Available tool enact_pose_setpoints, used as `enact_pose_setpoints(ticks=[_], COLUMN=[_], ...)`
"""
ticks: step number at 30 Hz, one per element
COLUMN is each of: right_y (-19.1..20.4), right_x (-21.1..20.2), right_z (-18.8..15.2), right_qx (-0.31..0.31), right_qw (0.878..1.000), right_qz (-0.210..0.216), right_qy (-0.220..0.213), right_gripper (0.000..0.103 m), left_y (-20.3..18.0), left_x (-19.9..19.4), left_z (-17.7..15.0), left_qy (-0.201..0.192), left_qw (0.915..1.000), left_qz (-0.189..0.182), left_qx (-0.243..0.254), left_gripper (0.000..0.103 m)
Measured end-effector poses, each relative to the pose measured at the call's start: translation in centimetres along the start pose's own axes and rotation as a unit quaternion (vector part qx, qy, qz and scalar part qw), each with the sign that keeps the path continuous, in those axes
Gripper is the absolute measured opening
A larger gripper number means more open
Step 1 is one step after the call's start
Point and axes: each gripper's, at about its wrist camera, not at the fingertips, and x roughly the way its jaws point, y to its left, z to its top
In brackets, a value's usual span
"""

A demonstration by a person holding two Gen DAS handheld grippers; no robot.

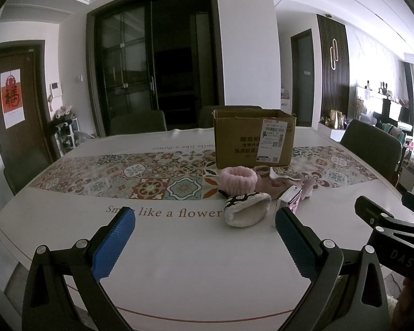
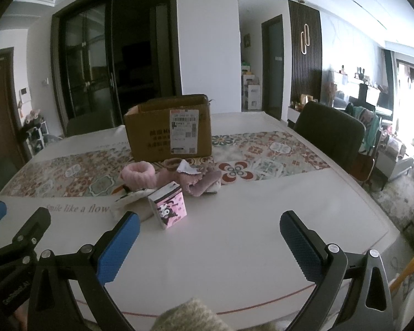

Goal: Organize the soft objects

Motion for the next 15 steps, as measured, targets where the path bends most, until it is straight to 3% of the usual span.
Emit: enact_pose_setpoints(ticks=[15], right_y=[0.09], right_x=[0.06], right_z=[-0.18], right_qx=[-0.001], right_qw=[1.000], right_qz=[-0.001], right_qy=[0.002], right_gripper=[0.103], left_y=[-0.02], left_x=[0.00], left_z=[-0.06], left_qy=[0.000], left_qw=[1.0000], left_qz=[0.000], left_qx=[0.000], left_gripper=[0.103])
